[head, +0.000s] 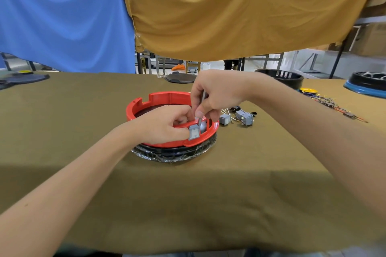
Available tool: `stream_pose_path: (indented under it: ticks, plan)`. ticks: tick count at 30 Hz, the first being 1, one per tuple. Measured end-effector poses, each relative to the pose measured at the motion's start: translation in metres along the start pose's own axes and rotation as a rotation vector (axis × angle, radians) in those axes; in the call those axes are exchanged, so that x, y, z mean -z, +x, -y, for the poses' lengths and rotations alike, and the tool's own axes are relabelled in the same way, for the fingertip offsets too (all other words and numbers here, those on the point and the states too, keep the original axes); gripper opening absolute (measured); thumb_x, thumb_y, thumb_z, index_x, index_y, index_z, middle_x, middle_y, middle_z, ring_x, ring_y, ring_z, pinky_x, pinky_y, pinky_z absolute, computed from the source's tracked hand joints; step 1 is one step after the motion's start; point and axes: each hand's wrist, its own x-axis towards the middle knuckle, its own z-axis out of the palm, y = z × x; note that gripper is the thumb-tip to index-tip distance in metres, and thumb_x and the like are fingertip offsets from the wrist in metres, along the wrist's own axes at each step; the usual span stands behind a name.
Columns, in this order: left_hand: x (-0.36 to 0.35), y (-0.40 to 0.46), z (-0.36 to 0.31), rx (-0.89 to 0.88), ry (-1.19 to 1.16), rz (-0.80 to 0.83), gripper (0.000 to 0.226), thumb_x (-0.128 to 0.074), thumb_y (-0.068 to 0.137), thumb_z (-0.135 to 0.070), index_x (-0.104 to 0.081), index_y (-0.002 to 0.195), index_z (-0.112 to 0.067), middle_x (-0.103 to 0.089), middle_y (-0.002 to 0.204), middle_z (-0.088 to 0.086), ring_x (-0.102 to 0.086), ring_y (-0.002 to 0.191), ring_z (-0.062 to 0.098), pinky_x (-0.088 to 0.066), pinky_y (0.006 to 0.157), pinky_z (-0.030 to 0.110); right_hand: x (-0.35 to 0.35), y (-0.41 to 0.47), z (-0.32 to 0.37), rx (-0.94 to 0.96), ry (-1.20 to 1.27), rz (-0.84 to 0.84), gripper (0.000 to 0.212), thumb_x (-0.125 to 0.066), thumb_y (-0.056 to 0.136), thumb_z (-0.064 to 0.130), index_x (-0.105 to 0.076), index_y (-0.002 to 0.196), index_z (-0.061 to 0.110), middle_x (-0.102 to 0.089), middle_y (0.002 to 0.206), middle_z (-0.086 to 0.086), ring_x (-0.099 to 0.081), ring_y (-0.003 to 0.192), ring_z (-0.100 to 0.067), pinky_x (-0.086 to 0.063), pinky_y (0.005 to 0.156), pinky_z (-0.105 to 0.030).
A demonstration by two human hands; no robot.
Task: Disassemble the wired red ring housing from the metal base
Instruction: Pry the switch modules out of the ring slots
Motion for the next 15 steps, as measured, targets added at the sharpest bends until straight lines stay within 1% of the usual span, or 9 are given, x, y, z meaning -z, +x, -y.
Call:
stream_pose_path:
  ticks: [1,2,3,4,5,8,12,15]
  plan:
    - [0.000,0.000,0.000,0.008,0.003,0.003,0.052,-0.055,0.075,-0.054,-0.060,0.106,-0.012,-0.055,0.066,-0.005,-0.048,0.061,0.019,-0.044,0.061,0.041,0.002,0.002,-0.001,-0.008,0.028,0.025,0.007,-0.073,0.089,0.014,-0.073,0.082,0.017,-0.073,0.063,-0.004,-0.074,0.062,-0.017,-0.053,0.057,-0.016]
    - [0.001,0.000,0.000,0.016,0.007,0.007,0.044,-0.058,0.079,-0.047,-0.060,0.106,-0.013,-0.062,0.075,0.003,-0.055,0.068,0.028,-0.049,0.067,0.047,0.004,0.005,-0.003,-0.015,0.064,0.046,0.006,-0.073,0.089,0.012,-0.073,0.083,0.014,-0.073,0.067,-0.009,-0.074,0.064,-0.020,-0.055,0.059,-0.019]
    - [0.001,0.000,0.000,0.022,0.008,0.010,0.036,-0.060,0.082,-0.041,-0.060,0.106,-0.013,-0.065,0.083,0.011,-0.058,0.077,0.034,-0.051,0.072,0.051,0.006,0.007,-0.005,-0.020,0.098,0.064,0.004,-0.073,0.089,0.011,-0.073,0.084,0.011,-0.073,0.070,-0.013,-0.074,0.064,-0.023,-0.056,0.059,-0.022]
    - [0.000,0.000,0.001,0.026,0.004,0.012,0.030,-0.062,0.085,-0.036,-0.059,0.105,-0.013,-0.066,0.088,0.015,-0.059,0.081,0.038,-0.051,0.074,0.054,0.007,0.009,-0.006,-0.024,0.127,0.082,0.004,-0.073,0.089,0.009,-0.073,0.085,0.009,-0.072,0.069,-0.014,-0.074,0.063,-0.024,-0.056,0.059,-0.023]
    - [0.000,0.000,0.000,0.029,-0.001,0.014,0.027,-0.062,0.086,-0.033,-0.059,0.104,-0.013,-0.065,0.088,0.017,-0.059,0.081,0.039,-0.050,0.074,0.056,0.008,0.011,-0.007,-0.029,0.152,0.101,0.004,-0.073,0.088,0.007,-0.073,0.085,0.007,-0.070,0.065,-0.013,-0.073,0.061,-0.023,-0.057,0.059,-0.025]
    - [0.000,0.000,-0.002,0.035,-0.009,0.005,0.032,-0.060,0.081,-0.039,-0.059,0.102,-0.014,-0.065,0.083,0.012,-0.057,0.074,0.034,-0.050,0.074,0.055,0.013,0.018,-0.008,-0.057,0.210,0.190,0.005,-0.069,0.089,0.001,-0.072,0.086,0.003,-0.066,0.057,-0.009,-0.067,0.055,-0.018,-0.059,0.059,-0.027]
    - [0.000,-0.001,-0.003,0.043,-0.015,0.015,0.040,-0.058,0.078,-0.045,-0.060,0.105,-0.016,-0.070,0.090,0.010,-0.064,0.085,0.034,-0.051,0.080,0.055,0.017,0.028,-0.009,-0.082,0.250,0.300,0.005,-0.066,0.090,-0.003,-0.070,0.089,-0.002,-0.064,0.056,-0.009,-0.067,0.056,-0.017,-0.059,0.061,-0.028]
    - [0.001,0.000,-0.002,0.026,-0.022,0.021,0.043,-0.057,0.076,-0.049,-0.060,0.105,-0.018,-0.069,0.086,0.006,-0.063,0.082,0.031,-0.051,0.079,0.054,0.018,0.027,-0.010,-0.074,0.246,0.292,0.005,-0.066,0.090,-0.002,-0.070,0.089,-0.001,-0.064,0.058,-0.011,-0.066,0.056,-0.017,-0.059,0.062,-0.028]
